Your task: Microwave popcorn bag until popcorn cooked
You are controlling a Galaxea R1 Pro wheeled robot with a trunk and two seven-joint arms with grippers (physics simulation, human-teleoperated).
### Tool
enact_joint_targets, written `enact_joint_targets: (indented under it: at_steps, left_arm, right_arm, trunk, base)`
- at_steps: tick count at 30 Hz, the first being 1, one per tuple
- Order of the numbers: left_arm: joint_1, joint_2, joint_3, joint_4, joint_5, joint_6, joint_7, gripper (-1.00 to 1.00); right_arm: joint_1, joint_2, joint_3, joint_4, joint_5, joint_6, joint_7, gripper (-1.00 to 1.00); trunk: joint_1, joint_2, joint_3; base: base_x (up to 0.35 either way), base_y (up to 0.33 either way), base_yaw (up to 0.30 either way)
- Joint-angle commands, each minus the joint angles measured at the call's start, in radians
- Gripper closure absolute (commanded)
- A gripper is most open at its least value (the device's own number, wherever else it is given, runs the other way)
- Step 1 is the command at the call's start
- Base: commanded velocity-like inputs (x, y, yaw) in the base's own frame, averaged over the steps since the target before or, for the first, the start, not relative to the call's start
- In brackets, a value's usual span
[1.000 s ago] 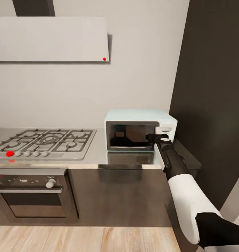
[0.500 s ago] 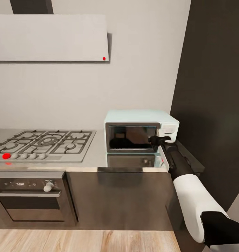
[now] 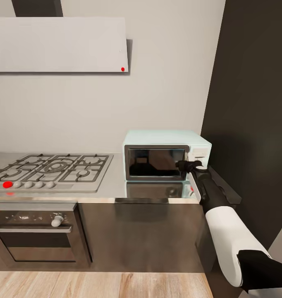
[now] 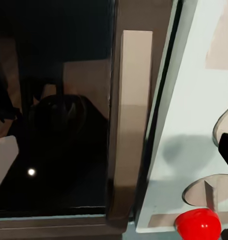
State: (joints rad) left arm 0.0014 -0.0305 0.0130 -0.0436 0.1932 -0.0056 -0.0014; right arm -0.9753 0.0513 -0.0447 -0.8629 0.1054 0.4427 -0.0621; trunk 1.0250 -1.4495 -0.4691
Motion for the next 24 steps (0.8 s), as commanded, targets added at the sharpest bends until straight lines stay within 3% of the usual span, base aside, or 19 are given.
enact_joint_targets:
  at_steps: [1, 24]
  left_arm:
    - [0.000, 0.000, 0.001, -0.001, 0.006, -0.001, 0.000, -1.00]
    - [0.000, 0.001, 0.001, -0.002, 0.006, -0.001, 0.000, -1.00]
  right_arm:
    - [0.000, 0.001, -0.003, -0.001, 0.010, 0.000, 0.008, -1.00]
    - [-0.001, -0.004, -0.003, 0.036, 0.005, -0.056, 0.021, -1.00]
  trunk:
    - [0.000, -0.001, -0.001]
    - [0.000, -0.001, -0.001]
  base:
    - [0.000, 0.000, 0.000]
    - [0.000, 0.000, 0.000]
